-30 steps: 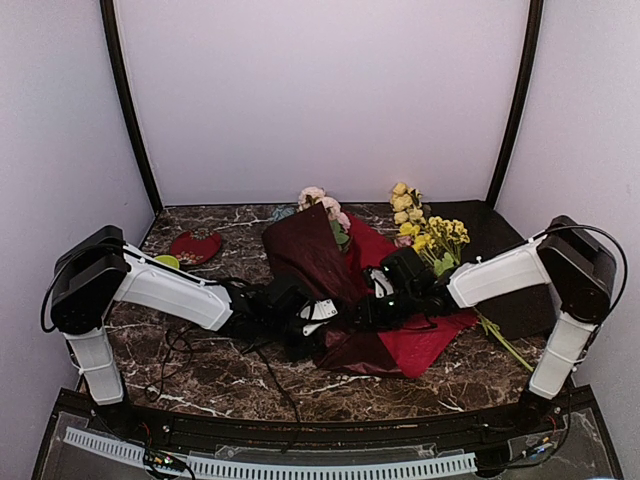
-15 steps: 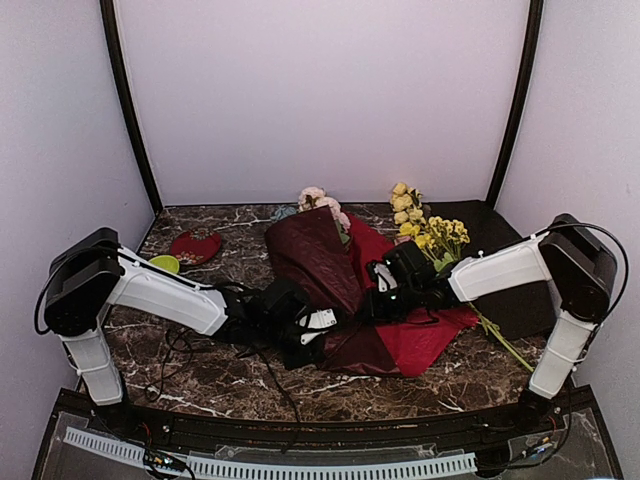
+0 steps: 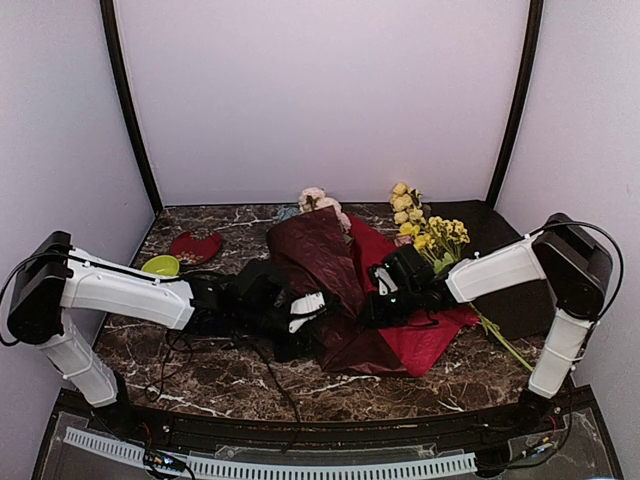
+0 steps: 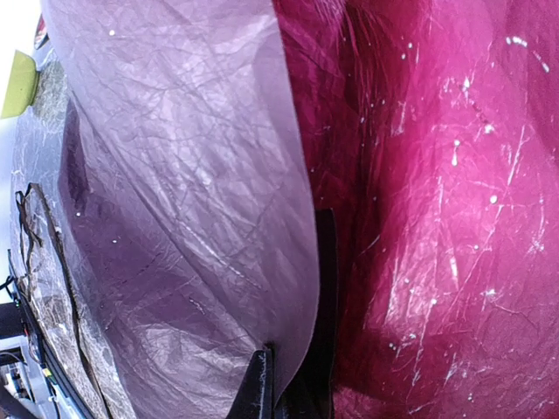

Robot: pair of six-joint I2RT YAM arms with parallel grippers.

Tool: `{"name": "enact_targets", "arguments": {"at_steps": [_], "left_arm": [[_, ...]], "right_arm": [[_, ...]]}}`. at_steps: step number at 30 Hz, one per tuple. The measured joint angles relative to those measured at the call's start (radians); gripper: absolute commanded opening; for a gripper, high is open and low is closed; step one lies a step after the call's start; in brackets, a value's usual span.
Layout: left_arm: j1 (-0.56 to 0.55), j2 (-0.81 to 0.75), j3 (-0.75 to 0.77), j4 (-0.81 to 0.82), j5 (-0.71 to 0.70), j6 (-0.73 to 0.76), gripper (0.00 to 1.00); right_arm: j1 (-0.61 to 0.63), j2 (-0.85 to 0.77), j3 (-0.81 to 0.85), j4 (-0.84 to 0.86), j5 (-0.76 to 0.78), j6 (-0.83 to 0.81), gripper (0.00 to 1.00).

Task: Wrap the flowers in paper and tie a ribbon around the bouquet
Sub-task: Press the fold line of the folded bouquet.

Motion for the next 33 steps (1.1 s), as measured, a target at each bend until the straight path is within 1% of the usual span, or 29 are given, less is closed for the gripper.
{"name": "enact_targets", "arguments": {"at_steps": [3, 6, 8, 14, 20, 25, 33], "left_arm": [[0.077, 0.024, 0.070, -0.003, -0.020, -0.041, 0.28], [0.135, 0.109, 0.162, -0.007, -0.079, -0.065, 0.29], [0.146, 0.163, 0.198, -0.011, -0.102, -0.069, 0.29], [0.123, 0.258, 0.213, -0.049, -0.139, -0.060, 0.30], [0.063, 0.279, 0.213, -0.075, -0.157, -0.015, 0.30], [0.010, 0.280, 0.202, -0.079, -0.113, 0.006, 0.29], [0.002, 0.269, 0.179, -0.069, -0.031, 0.014, 0.28]], "right_arm": [[0.000, 0.003, 0.000, 0.001, -0.002, 0.000, 0.00], [0.000, 0.003, -0.001, 0.002, -0.005, 0.000, 0.00], [0.000, 0.003, -0.006, 0.008, -0.006, 0.000, 0.00], [0.000, 0.004, -0.020, 0.012, -0.019, 0.001, 0.00], [0.000, 0.004, -0.024, 0.015, -0.027, 0.000, 0.00], [0.001, 0.004, -0.026, 0.014, -0.032, 0.001, 0.00], [0.008, -0.012, -0.032, -0.028, -0.048, -0.005, 0.00]]}}
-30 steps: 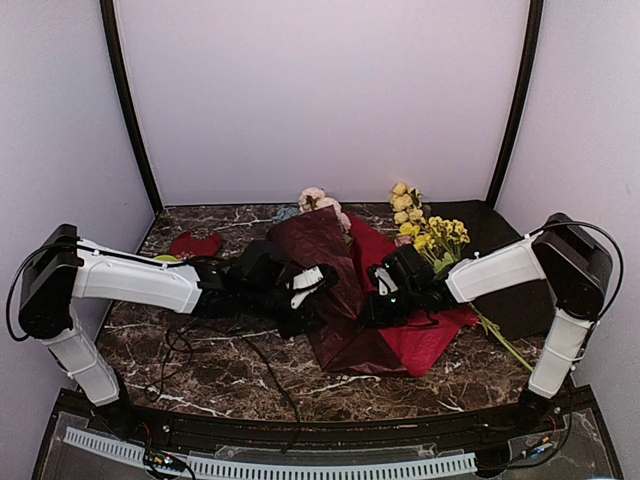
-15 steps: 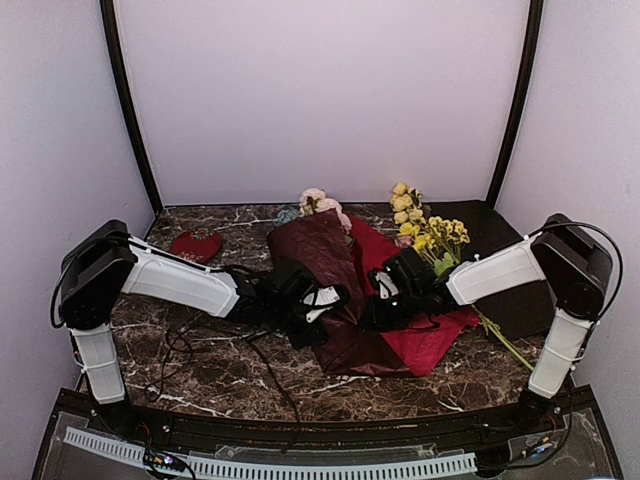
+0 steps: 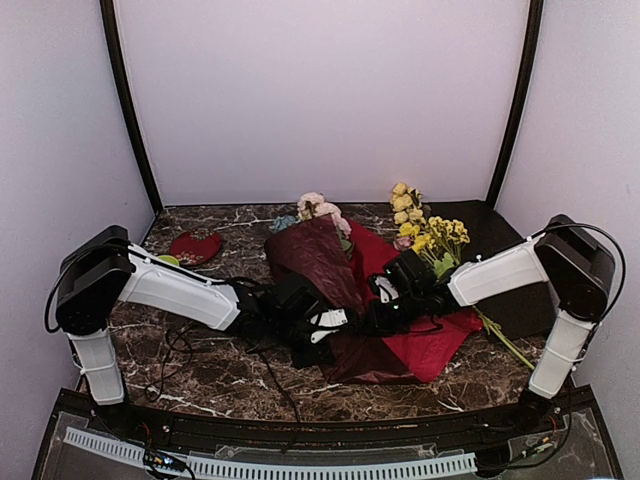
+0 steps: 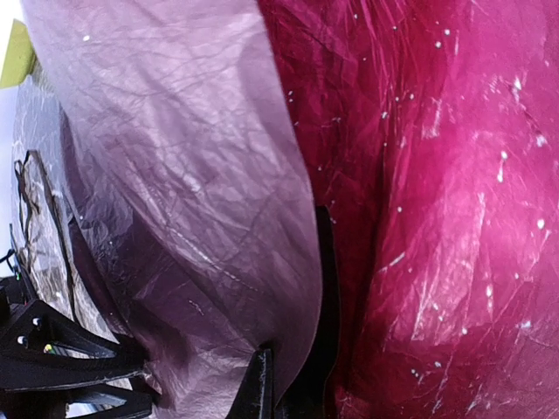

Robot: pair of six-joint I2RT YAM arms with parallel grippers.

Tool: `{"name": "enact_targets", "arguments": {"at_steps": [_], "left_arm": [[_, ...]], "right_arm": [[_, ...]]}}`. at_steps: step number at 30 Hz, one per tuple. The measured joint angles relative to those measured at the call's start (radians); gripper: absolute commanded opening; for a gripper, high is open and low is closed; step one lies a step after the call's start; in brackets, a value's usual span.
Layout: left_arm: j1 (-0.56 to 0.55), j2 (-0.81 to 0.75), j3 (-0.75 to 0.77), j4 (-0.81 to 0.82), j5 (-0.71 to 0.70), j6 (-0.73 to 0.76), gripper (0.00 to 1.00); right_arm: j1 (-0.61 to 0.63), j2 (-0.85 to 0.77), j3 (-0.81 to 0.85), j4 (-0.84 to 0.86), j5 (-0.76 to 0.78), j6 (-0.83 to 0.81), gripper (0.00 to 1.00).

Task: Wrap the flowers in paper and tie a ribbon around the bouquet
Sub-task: Press the fold line of the folded bouquet.

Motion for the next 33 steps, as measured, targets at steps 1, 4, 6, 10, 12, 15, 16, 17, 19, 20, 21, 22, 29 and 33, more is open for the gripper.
{"name": "enact_targets", "arguments": {"at_steps": [1, 4, 6, 10, 12, 15, 16, 17, 19, 20, 21, 22, 29, 33], "left_arm": [[-0.001, -0.010, -0.008, 0.003, 0.011, -0.002, 0.30], [0.007, -0.065, -0.042, 0.004, 0.051, -0.023, 0.38], [0.028, -0.105, -0.048, -0.004, 0.084, -0.048, 0.42], [0.185, -0.167, -0.023, -0.002, 0.100, -0.124, 0.50], [0.294, -0.173, 0.002, 0.000, 0.085, -0.160, 0.56], [0.476, -0.172, 0.035, 0.005, 0.074, -0.235, 0.60], [0.522, -0.167, 0.045, 0.006, 0.073, -0.262, 0.61], [0.581, -0.158, 0.061, 0.008, 0.078, -0.291, 0.62], [0.665, -0.121, 0.092, 0.030, 0.109, -0.370, 0.63], [0.697, -0.115, 0.095, 0.034, 0.114, -0.380, 0.64], [0.723, -0.097, 0.097, 0.051, 0.141, -0.406, 0.64], [0.741, -0.076, 0.097, 0.071, 0.167, -0.426, 0.64], [0.742, 0.026, 0.097, 0.154, 0.306, -0.444, 0.70], [0.734, 0.029, 0.097, 0.222, 0.370, -0.404, 0.76]], "right_arm": [[0.000, -0.003, -0.002, -0.006, -0.005, -0.002, 0.00], [0.003, -0.014, -0.006, -0.016, -0.007, -0.008, 0.00], [0.003, -0.020, -0.007, -0.021, -0.006, -0.014, 0.00], [0.003, -0.028, -0.007, -0.030, -0.012, -0.020, 0.00], [0.004, -0.029, -0.007, -0.040, -0.015, -0.026, 0.00], [0.005, -0.029, -0.007, -0.054, -0.017, -0.033, 0.00], [0.005, -0.029, -0.007, -0.058, -0.019, -0.036, 0.00], [0.006, -0.029, -0.007, -0.061, -0.021, -0.037, 0.00], [0.007, -0.034, -0.007, -0.069, -0.024, -0.041, 0.00], [0.008, -0.039, -0.008, -0.072, -0.024, -0.043, 0.00], [0.008, -0.044, -0.008, -0.075, -0.025, -0.044, 0.00], [0.009, -0.049, -0.008, -0.076, -0.026, -0.044, 0.00], [0.011, -0.056, -0.012, -0.082, -0.027, -0.044, 0.00], [0.011, -0.060, -0.021, -0.097, -0.028, -0.045, 0.00]]}}
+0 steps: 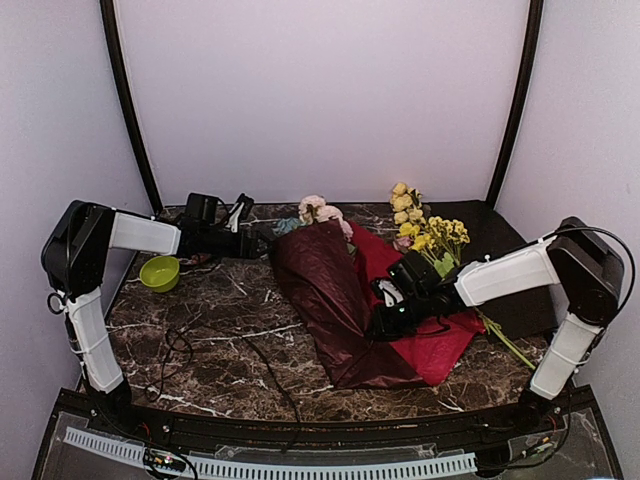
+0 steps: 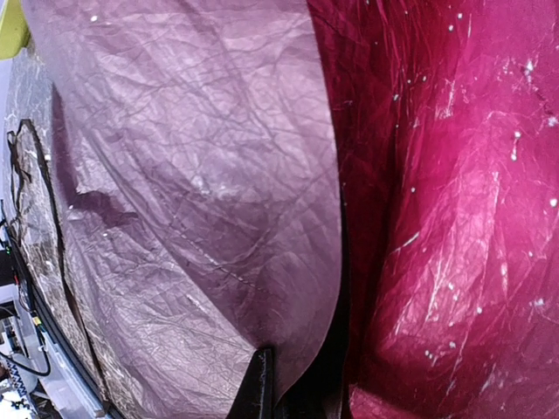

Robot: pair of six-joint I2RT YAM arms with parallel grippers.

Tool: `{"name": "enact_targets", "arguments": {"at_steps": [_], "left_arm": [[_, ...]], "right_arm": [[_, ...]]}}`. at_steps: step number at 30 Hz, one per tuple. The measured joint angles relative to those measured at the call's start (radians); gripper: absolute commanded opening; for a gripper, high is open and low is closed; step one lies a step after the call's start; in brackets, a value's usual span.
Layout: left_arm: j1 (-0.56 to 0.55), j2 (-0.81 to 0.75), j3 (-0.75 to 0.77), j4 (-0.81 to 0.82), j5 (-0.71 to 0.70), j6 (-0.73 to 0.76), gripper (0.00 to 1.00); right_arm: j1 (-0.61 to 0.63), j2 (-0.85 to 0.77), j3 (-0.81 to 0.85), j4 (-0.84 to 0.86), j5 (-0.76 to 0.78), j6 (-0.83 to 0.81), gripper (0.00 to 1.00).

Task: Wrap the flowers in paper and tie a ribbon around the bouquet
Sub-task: Press the fold line of the folded bouquet.

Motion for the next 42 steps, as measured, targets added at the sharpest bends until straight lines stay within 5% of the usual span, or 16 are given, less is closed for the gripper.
{"name": "enact_targets", "arguments": {"at_steps": [11, 23, 38, 42], "left_arm": [[-0.021, 0.012, 0.013, 0.013, 0.050, 0.241, 0.63], [-0.051, 0.060, 0.095, -0.043, 0.080, 0.401, 0.62], [-0.057, 0.103, 0.182, -0.161, 0.109, 0.502, 0.00], [-0.058, 0.106, 0.185, -0.174, 0.130, 0.518, 0.00]], "right_arm": [[0.000, -0.026, -0.001, -0.047, -0.003, -0.022, 0.00], [0.000, -0.036, -0.007, -0.085, -0.003, -0.042, 0.00], [0.000, -0.052, -0.013, -0.106, -0.003, -0.051, 0.00], [0.000, -0.052, -0.013, -0.113, -0.003, -0.052, 0.00]]}}
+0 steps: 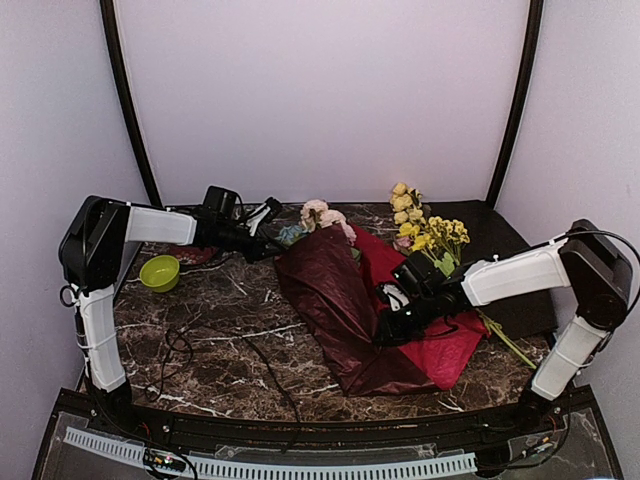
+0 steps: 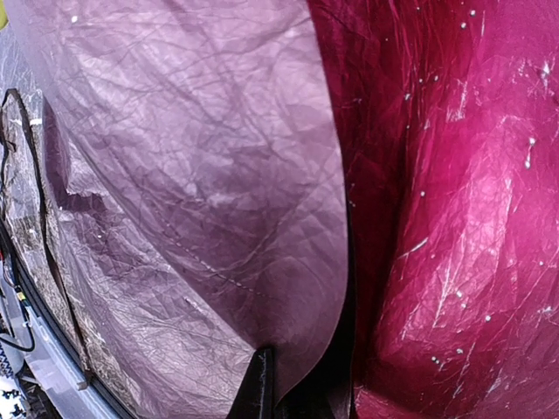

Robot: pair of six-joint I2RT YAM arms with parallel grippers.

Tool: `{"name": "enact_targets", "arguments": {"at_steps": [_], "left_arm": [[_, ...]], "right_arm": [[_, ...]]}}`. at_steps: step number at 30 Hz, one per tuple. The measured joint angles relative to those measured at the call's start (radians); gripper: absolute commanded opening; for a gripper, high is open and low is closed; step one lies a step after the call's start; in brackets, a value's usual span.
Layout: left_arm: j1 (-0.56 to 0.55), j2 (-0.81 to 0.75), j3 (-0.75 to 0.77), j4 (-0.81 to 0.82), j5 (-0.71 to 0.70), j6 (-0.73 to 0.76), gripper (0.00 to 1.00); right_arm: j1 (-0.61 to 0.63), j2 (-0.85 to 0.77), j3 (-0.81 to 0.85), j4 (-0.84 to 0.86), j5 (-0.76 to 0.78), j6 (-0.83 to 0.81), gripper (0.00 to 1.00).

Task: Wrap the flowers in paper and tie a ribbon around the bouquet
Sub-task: Press the fold line of the folded bouquet.

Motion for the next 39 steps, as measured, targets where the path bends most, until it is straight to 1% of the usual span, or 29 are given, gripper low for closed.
{"name": "enact_targets", "arguments": {"at_steps": [5, 14, 25, 31, 39], "left_arm": [[-0.003, 0.001, 0.014, -0.011, -0.035, -0.010, 0.00], [-0.016, 0.001, 0.016, -0.005, -0.199, -0.053, 0.00], [-0.035, 0.006, 0.016, 0.004, -0.307, -0.071, 0.00], [-0.057, 0.006, 0.016, 0.013, -0.362, -0.071, 0.00], [-0.084, 0.006, 0.016, 0.018, -0.437, -0.069, 0.00]], "right_arm": [[0.000, -0.021, 0.000, -0.012, 0.000, 0.000, 0.00], [0.003, -0.109, 0.000, -0.014, -0.016, 0.006, 0.00], [0.003, -0.150, -0.028, 0.048, -0.048, 0.046, 0.00], [0.003, -0.188, -0.077, 0.101, -0.040, 0.067, 0.00], [0.003, -0.162, -0.123, 0.170, -0.013, 0.102, 0.00]]}}
